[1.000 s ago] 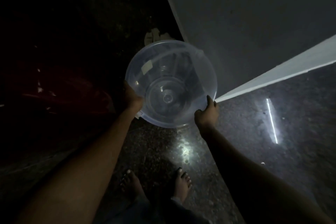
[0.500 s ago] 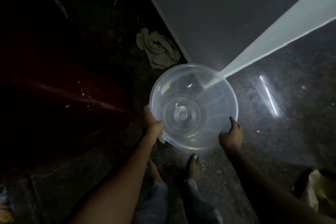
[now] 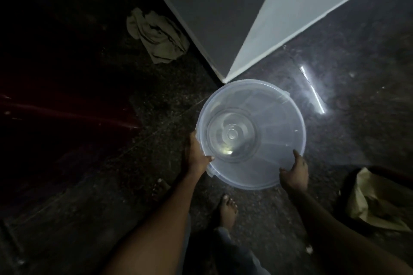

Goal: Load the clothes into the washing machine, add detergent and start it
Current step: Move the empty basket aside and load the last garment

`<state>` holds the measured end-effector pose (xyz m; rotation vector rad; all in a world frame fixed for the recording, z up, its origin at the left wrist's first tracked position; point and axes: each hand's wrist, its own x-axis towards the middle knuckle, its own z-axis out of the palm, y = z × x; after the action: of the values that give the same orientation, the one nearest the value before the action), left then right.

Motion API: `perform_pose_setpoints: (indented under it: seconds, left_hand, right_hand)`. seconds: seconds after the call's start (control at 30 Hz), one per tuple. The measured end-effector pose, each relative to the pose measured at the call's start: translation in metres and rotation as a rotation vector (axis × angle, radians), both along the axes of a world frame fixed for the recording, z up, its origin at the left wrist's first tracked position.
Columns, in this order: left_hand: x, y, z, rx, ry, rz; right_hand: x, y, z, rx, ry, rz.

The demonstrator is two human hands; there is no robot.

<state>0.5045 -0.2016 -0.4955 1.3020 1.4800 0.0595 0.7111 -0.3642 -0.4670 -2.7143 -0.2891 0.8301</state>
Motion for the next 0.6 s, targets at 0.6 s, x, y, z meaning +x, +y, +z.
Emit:
perform_pose_setpoints:
  seconds: [0.6]
  left_hand:
    - [0.016,0.039,0.108,0.142,0.159,-0.201]
  right_hand:
    - [-0.035,0.079,0.07,0.032,-0.008,0.44]
